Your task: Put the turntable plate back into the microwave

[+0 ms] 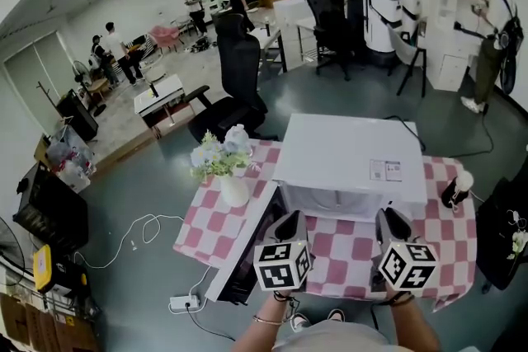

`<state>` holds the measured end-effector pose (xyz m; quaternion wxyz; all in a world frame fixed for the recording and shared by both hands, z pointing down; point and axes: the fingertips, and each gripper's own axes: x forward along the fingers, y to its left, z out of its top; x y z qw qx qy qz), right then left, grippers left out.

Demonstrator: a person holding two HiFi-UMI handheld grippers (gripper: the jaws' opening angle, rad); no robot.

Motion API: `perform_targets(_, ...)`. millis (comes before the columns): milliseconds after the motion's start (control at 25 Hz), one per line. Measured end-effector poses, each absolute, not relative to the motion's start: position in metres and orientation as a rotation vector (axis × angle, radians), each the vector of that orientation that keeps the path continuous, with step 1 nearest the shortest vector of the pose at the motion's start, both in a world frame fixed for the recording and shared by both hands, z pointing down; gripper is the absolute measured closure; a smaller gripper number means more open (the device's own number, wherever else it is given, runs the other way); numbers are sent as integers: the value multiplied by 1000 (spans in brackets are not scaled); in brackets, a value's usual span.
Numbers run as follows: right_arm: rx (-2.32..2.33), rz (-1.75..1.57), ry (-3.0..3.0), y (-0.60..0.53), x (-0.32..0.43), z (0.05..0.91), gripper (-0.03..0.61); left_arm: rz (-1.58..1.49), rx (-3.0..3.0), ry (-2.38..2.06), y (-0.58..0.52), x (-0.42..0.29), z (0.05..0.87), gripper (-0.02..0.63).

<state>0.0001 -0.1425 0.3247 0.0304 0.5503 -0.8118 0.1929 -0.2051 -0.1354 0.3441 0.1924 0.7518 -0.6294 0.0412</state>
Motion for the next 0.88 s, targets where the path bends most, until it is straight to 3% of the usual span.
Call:
perform_targets(320,1786,540,-2454,-145,16,317,568,94,2139,-1779,-142,-207,332,615)
perform_targets(880,1821,480,-2456,-140,26,307,569,86,2144,-1775,-143,-204,331,615)
